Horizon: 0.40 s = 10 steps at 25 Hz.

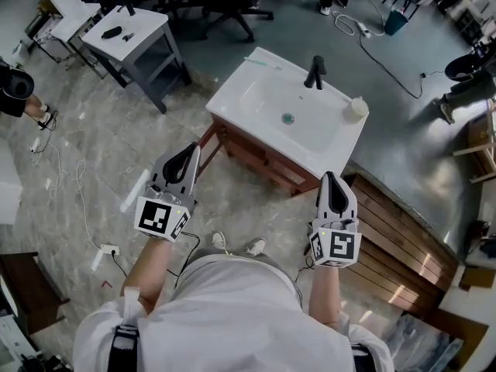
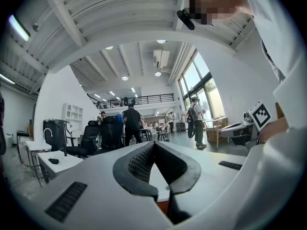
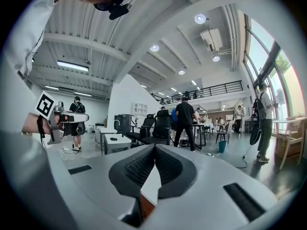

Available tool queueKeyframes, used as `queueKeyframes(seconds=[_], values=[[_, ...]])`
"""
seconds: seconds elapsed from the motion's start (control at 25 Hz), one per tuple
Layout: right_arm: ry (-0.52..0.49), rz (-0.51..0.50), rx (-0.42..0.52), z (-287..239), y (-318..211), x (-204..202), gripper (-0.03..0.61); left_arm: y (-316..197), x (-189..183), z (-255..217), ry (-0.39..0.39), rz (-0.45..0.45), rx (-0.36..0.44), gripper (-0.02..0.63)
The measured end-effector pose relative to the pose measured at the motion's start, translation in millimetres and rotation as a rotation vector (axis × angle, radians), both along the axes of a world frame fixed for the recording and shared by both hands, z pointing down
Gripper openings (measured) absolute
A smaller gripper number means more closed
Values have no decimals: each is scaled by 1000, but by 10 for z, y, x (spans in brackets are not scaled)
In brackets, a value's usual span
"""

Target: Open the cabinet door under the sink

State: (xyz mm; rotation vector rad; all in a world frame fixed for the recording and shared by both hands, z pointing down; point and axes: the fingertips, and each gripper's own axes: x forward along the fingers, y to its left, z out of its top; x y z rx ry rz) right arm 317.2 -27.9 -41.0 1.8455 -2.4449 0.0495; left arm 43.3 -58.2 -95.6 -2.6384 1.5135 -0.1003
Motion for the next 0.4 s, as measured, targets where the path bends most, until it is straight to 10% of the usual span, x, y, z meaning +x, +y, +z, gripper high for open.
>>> queueKeyframes(seconds=[0.4], values=[[-18, 11, 38, -107, 102, -6, 31, 126, -11, -21, 21, -11, 25, 17]])
